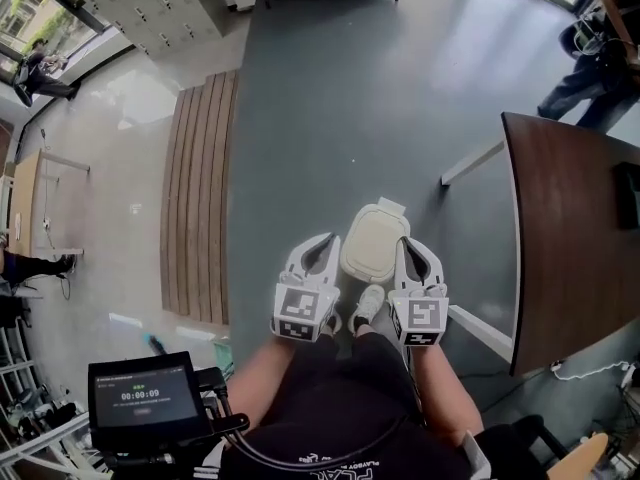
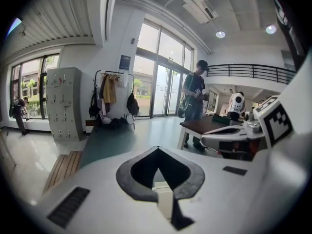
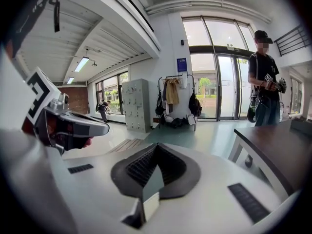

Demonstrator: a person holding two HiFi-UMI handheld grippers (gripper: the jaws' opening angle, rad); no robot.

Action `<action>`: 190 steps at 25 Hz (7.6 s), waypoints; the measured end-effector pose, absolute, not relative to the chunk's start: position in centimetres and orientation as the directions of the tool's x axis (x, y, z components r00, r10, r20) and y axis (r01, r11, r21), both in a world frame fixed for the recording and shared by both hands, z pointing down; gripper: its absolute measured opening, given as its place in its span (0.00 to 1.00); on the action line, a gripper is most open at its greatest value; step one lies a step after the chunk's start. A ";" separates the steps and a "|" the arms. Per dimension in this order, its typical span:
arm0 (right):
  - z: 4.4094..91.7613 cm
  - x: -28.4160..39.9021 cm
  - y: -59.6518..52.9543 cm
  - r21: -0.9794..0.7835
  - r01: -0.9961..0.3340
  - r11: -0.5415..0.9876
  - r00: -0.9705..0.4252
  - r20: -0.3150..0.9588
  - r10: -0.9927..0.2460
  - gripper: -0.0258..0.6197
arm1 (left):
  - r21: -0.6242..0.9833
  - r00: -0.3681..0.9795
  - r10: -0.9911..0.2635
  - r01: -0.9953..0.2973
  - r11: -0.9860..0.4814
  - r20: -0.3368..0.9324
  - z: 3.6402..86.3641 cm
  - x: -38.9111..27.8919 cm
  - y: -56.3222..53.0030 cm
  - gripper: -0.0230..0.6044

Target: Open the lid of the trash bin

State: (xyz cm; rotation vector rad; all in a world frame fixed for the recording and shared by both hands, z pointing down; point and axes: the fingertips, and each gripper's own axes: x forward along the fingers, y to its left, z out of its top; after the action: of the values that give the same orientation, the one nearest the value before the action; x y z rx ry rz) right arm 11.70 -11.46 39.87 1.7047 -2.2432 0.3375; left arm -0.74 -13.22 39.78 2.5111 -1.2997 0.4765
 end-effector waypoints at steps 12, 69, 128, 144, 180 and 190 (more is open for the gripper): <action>50.2 7.9 -14.9 -0.085 -0.948 0.307 -0.304 0.525 -0.795 0.04 | 0.195 0.516 -0.671 -0.846 -0.496 0.532 49.6 -2.4 -16.7 0.03; 94.9 5.3 -4.0 -0.291 -0.953 0.088 -0.293 0.804 -0.517 0.04 | 0.320 0.501 -0.407 -0.841 -0.436 0.764 93.6 -2.4 -7.3 0.03; 96.4 4.2 -4.7 -0.181 -0.972 0.153 -0.233 0.842 -0.487 0.04 | 0.311 0.472 -0.375 -0.855 -0.415 0.798 95.4 -3.2 -8.2 0.03; 96.4 4.1 -4.7 -0.207 -0.962 0.180 -0.269 0.832 -0.485 0.04 | 0.316 0.484 -0.386 -0.849 -0.423 0.785 94.8 -2.8 -8.8 0.03; 65.2 7.2 -17.6 -0.162 -0.956 0.246 -0.295 0.517 -0.804 0.04 | 0.199 0.523 -0.685 -0.844 -0.498 0.506 64.8 1.5 -21.4 0.03; 50.5 2.8 -16.6 -0.057 -0.898 0.436 -0.418 0.424 -0.804 0.04 | 0.172 0.449 -0.763 -0.891 -0.419 0.465 50.5 -1.7 -21.1 0.03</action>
State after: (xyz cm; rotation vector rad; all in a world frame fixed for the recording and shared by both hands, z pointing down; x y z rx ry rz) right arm 2.85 -16.62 50.54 1.4563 -2.3602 0.3952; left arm -1.65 -21.14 50.50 2.3109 -1.3972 0.4466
